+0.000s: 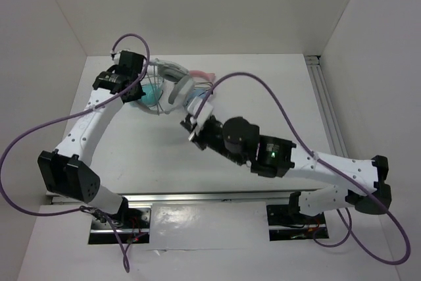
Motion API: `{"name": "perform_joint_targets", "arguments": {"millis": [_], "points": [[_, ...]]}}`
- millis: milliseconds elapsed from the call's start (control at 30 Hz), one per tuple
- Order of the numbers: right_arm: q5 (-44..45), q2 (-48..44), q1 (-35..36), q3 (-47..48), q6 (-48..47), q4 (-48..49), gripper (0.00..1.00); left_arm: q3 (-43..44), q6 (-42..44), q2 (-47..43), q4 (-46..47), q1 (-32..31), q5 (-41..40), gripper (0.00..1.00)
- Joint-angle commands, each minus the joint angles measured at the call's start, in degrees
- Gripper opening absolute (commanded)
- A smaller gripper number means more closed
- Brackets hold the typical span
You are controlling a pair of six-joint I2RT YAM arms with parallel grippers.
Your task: Wrap the headphones
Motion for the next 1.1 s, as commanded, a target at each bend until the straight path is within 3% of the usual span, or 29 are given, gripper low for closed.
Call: {"name": "perform_joint_targets", "arguments": {"millis": [0,200,400,667,767,900,1067], "points": [[2.42,4.16,-10.46,8.43,-6.38,-7.55,0.00,-1.91,6.02,-6.09,4.08,-4.15,0.64,0.00],[-0.20,8.39,-21.57,16.08,-9.20,-8.08,0.00,-10.08,8.23,-8.48,4.08,-13.19,-3.58,0.00],[-0.73,15.51,-24.91,27.06,-11.32,-10.81,0.00,-12.90,9.89,-7.24,3.55,-19.01,-6.58,0.00],[-2.05,17.27,-32.29,22.95,-9.92,-5.90,0.00,-14.57,15.96,-16.29,6.98,-31.92,-2.96,0.00],[-6.08,17.27,-36.34,19.70,-9.30,-3.78,0.00,-13.96,15.96,-19.01,3.47,-36.92,-7.00,0.00],[-13.99,17.80,-41.08,19.08,-8.77,-3.78,0.00,-12.73,15.96,-23.49,0.91,-41.77,-6.40,0.00],[-35.33,18.41,-47.32,15.83,-5.17,-3.78,0.12,-5.10,15.26,-28.60,-2.34,-43.71,-0.69,0.00]]}}
